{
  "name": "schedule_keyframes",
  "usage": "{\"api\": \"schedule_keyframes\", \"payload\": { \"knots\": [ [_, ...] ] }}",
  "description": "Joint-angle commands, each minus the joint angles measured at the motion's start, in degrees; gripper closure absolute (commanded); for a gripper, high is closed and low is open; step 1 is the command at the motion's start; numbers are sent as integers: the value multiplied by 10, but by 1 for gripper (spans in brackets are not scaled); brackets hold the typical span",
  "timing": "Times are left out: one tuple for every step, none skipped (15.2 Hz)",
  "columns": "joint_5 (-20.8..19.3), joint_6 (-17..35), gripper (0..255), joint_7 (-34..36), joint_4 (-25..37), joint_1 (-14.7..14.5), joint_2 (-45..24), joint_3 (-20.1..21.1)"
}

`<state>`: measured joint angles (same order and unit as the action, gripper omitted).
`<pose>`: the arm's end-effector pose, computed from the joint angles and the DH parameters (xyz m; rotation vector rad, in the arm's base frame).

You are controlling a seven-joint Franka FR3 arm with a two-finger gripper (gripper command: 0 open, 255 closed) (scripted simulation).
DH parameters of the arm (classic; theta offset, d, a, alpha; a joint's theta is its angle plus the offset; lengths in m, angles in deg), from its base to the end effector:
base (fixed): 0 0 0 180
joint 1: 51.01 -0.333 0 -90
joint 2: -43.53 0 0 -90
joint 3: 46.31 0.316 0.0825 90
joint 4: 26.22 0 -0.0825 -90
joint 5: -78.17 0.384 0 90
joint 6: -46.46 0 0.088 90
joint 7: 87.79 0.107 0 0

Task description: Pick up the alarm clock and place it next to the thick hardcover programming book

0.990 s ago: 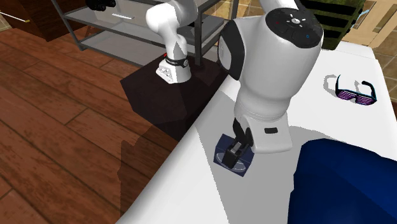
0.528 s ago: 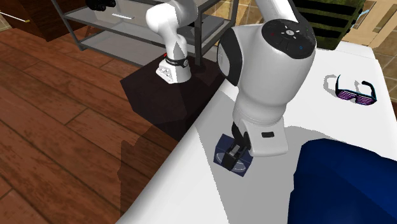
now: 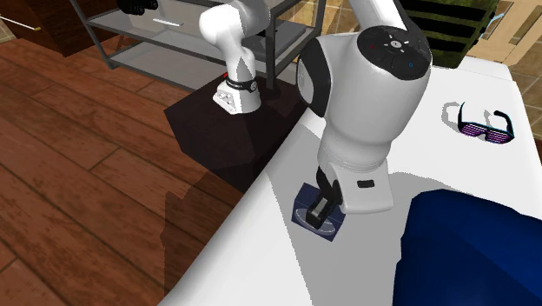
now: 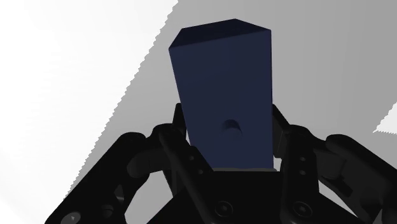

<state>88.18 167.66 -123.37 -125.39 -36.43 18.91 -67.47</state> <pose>0.5488 -0.3576 0.3462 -3.1347 0.1017 0.0179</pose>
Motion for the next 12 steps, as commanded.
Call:
{"api": "schedule_keyframes", "payload": {
  "knots": [
    [0, 0, 255, 0, 0, 0, 0, 0],
    [0, 0, 255, 0, 0, 0, 0, 0],
    [0, 0, 255, 0, 0, 0, 0, 0],
    [0, 0, 255, 0, 0, 0, 0, 0],
    [-2, -6, 255, 1, 3, 0, 3, -1],
    [-3, -12, 255, 2, 6, -1, 7, -2],
    [-5, -19, 255, 3, 9, -1, 10, -2],
    [-6, -25, 255, 4, 13, -2, 13, -3],
    [-8, -32, 255, 5, 16, -2, 16, -4],
    [-9, -38, 255, 6, 20, -2, 19, -4],
    [-10, -44, 255, 7, 24, -3, 22, -5],
    [-12, -51, 255, 7, 28, -3, 24, -6]
  ]
}}
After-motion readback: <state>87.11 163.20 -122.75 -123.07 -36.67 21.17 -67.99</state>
